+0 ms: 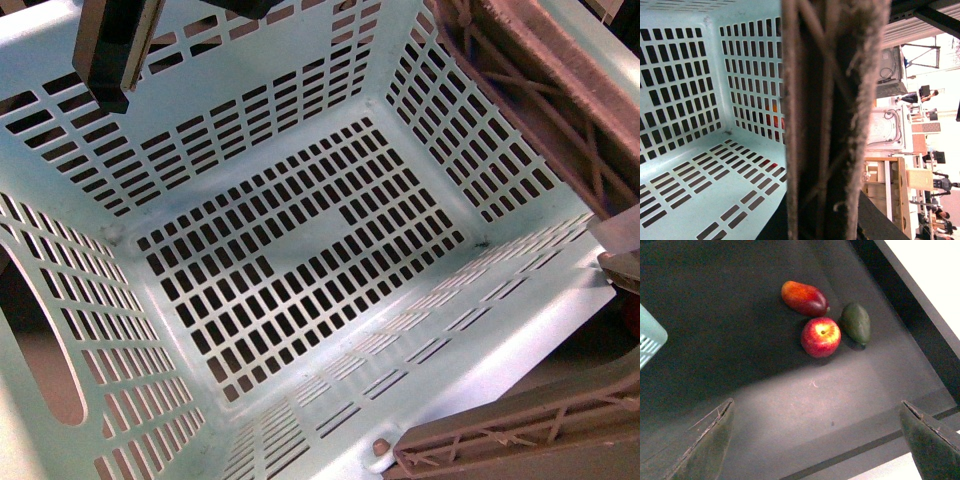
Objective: Pick apple with right arm and hold basket with left
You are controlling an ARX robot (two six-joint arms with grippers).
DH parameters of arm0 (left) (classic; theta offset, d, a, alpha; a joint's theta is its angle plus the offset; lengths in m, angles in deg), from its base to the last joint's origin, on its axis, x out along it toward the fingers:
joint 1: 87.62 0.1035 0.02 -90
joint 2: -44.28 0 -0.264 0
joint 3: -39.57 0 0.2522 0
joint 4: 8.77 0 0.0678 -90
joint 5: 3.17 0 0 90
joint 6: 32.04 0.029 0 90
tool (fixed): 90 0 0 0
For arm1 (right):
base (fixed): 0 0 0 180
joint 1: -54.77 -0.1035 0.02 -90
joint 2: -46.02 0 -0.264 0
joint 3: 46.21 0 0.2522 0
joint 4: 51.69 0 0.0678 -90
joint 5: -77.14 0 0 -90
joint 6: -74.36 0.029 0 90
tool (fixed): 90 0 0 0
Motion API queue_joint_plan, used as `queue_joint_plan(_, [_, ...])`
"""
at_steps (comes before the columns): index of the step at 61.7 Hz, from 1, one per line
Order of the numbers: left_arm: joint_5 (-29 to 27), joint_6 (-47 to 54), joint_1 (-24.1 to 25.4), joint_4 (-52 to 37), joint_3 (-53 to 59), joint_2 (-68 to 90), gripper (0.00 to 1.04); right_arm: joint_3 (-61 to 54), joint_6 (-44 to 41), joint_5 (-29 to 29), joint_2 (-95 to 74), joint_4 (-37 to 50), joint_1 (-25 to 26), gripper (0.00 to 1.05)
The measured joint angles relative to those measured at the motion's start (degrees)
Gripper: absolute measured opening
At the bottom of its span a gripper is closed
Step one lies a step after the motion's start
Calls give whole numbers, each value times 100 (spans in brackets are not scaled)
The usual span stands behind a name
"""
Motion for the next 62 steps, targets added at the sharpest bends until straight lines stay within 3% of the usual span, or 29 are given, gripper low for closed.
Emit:
queue_joint_plan(5, [11,-2,0,0,0,-2,7,-52,-157,363,-549,568,376,96])
queue_joint_plan(16, [31,-2,0,-2,0,-2,7,-109,-756,835,-2940,2743,1285,96])
queue_joint_plan(28, [24,-2,0,-2,0,-2,7,542,-1060,859,-6026,5012,1707,96])
queue_joint_plan(38, [13,-2,0,-2,0,-2,7,1405,-791,857,-8146,5536,1821,96])
queue_joint_plan(62, [17,-2,0,-2,0,-2,7,2695,-332,793,-10257,5694,1888,96])
